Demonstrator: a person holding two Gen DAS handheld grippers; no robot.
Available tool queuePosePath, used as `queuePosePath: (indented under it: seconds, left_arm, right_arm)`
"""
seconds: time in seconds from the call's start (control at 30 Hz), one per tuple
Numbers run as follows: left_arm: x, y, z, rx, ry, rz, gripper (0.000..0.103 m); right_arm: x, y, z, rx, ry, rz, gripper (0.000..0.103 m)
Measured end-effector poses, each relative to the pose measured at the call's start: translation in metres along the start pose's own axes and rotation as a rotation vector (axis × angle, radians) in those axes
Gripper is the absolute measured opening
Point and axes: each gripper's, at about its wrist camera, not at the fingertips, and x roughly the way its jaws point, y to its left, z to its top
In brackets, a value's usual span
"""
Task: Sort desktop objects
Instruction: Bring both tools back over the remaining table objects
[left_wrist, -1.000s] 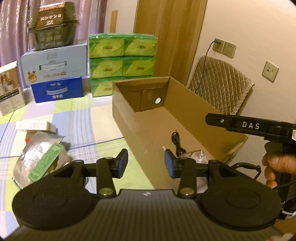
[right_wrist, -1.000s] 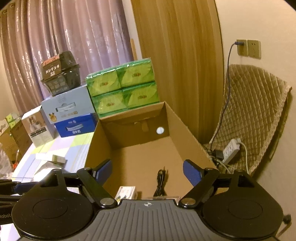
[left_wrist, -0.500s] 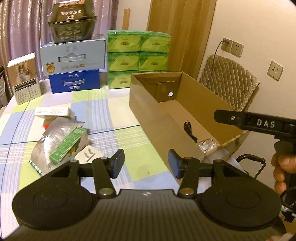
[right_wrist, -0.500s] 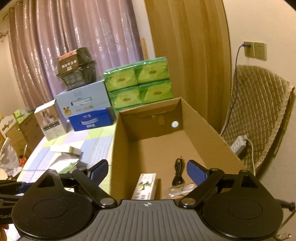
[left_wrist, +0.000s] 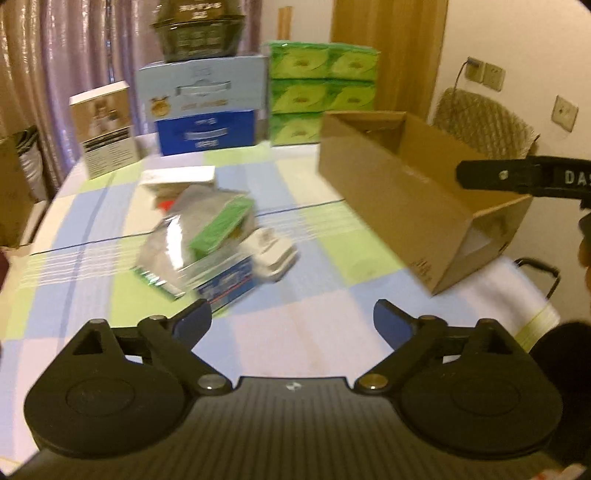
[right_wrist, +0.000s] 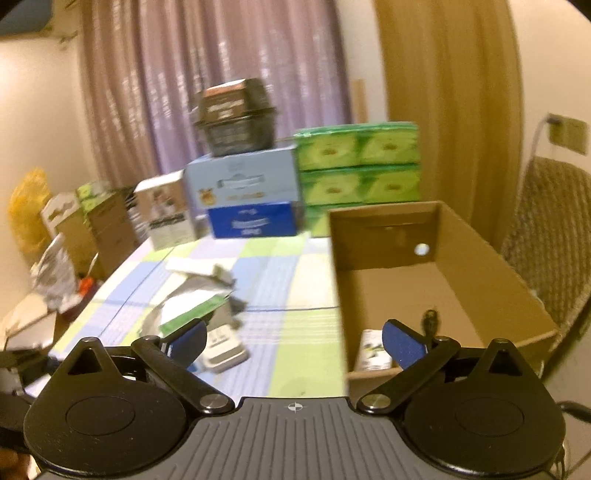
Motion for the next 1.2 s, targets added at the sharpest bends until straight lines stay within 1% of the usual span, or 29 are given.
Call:
queuePosePath:
  seconds: [0.17, 0.37, 0.5, 0.63, 0.73, 0.8, 0.97, 1.03, 1.2]
  left_arm:
    - [-0.008, 0.032, -0.012, 0.044, 0.029, 0.055, 0.094]
    - [-0.009, 0.055, -0.014, 0.113, 0.038, 0.073, 0.095]
    - [0.002, 0.063, -0.014, 0.144, 0.050, 0.064, 0.095]
    - [0.017, 0.066, -0.013, 0.191, 0.062, 0.035, 0.095]
    - [0.030, 0.066, -0.013, 0.276, 0.083, 0.034, 0.094]
    - [0.038, 0.068, -0.011, 0.310, 0.082, 0.025, 0.093]
    - [0.063, 0.080, -0.006, 0.337, 0.107, -0.005, 0.093]
    - [0.072, 0.083, -0.004, 0.350, 0.116, -0.010, 0.091]
    - [0.092, 0.087, 0.001, 0.356, 0.120, -0.059, 0.086]
  right_arm:
    - [0.010, 0.027, -0.008, -0.077, 0.018, 0.063, 0.100]
    - [0.028, 0.049, -0.020, -0.169, 0.069, 0.133, 0.101]
    - [0.041, 0.056, -0.030, -0.200, 0.104, 0.155, 0.101]
    - [0.057, 0.058, -0.035, -0.209, 0.137, 0.174, 0.101]
    - [0.069, 0.057, -0.037, -0.196, 0.168, 0.207, 0.101]
    - [0.080, 0.057, -0.038, -0.203, 0.184, 0.207, 0.101]
    - [0.106, 0.059, -0.040, -0.263, 0.220, 0.213, 0.101]
    - [0.117, 0.060, -0.043, -0.299, 0.238, 0.215, 0.100]
    - [0.144, 0.055, -0.051, -0.340, 0.280, 0.199, 0.100]
